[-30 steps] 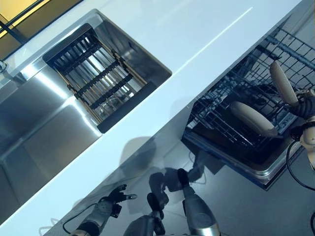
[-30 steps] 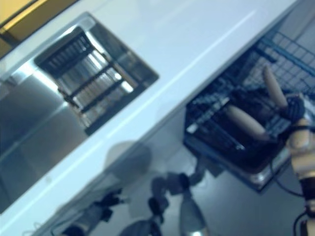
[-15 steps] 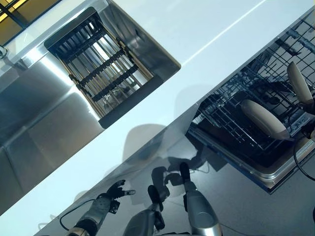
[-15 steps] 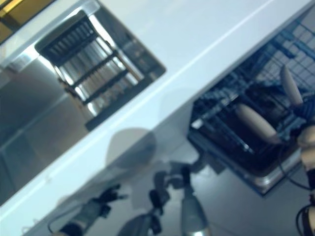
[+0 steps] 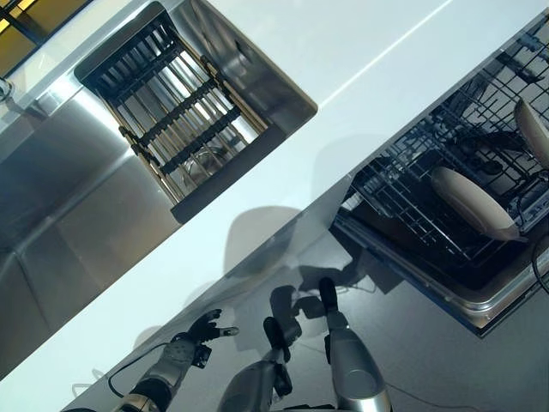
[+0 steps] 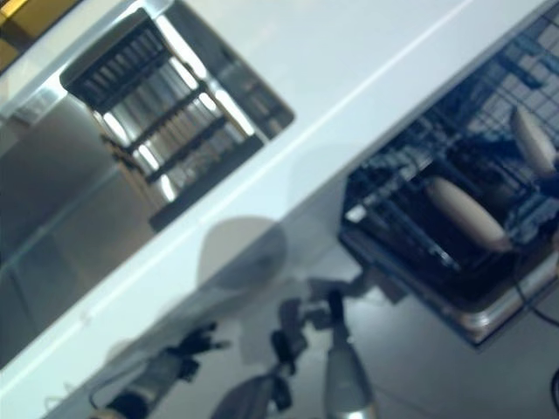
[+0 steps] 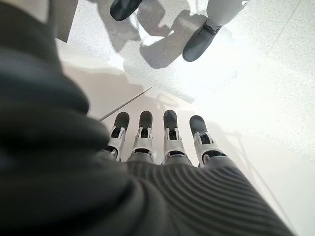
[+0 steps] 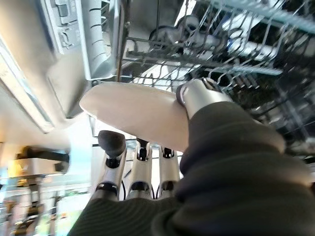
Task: Take plates into dishwasher
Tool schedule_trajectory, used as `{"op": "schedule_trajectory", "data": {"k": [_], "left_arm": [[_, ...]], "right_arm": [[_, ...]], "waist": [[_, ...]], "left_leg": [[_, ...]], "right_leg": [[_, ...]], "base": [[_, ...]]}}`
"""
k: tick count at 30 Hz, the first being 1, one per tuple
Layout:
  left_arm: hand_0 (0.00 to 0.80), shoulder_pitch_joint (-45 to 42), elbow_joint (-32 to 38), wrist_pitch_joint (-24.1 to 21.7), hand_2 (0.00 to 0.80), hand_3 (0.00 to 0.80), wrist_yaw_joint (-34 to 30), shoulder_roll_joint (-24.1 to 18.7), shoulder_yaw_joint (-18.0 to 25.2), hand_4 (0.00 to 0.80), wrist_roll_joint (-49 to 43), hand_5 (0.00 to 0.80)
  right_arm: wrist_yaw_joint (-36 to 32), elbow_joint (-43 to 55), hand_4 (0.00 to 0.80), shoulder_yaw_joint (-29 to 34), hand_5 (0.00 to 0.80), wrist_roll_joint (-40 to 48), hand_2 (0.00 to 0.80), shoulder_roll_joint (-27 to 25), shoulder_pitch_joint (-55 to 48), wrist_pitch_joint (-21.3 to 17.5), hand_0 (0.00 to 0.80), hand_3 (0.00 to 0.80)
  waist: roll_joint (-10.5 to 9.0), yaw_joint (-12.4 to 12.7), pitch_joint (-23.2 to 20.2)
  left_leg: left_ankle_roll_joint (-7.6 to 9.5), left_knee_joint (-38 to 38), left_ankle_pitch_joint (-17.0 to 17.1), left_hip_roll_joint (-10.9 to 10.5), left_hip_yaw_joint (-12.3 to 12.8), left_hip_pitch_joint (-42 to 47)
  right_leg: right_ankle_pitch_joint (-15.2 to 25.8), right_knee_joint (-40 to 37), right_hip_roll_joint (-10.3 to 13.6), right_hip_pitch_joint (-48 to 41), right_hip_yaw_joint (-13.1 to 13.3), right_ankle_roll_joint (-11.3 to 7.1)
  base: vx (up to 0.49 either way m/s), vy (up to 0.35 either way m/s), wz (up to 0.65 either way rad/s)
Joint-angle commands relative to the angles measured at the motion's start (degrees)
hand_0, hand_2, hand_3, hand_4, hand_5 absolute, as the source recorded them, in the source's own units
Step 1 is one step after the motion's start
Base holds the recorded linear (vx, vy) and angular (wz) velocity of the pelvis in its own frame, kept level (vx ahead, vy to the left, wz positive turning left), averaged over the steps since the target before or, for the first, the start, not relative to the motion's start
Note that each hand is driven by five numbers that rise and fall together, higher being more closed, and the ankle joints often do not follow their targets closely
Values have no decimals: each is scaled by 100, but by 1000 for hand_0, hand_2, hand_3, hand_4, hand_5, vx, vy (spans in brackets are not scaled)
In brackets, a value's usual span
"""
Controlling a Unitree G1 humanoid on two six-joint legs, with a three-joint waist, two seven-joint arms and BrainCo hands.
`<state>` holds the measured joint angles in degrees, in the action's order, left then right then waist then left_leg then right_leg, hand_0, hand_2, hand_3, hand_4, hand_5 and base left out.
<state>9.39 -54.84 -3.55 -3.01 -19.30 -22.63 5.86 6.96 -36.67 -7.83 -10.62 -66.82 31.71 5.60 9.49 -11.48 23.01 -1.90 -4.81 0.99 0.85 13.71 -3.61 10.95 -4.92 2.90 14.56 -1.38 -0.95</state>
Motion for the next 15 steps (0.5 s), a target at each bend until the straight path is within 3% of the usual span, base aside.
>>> {"op": "schedule_trajectory", "data": {"k": [1,15], "left_arm": [[0,-96,-137,15,0,0,-77,-362,-185,0,27,0],[0,-210,-136,13,0,0,-98,-485,-105,0,-44,0]], "right_arm": [[-264,192,800,-356,800,-65,800,-392,463,-459,800,800],[-661,655,800,-67,800,429,800,-705,262,-784,800,800]], "waist": [[-570,181,-305],[-788,158,-341]], "left_leg": [[-11,233,-21,-99,-207,-195],[-10,206,-52,-43,-232,-124]], "right_leg": [[-525,398,-141,-24,-21,-202],[-535,439,-185,-37,-51,-203]], "base": [[0,0,0],[0,0,0]]}}
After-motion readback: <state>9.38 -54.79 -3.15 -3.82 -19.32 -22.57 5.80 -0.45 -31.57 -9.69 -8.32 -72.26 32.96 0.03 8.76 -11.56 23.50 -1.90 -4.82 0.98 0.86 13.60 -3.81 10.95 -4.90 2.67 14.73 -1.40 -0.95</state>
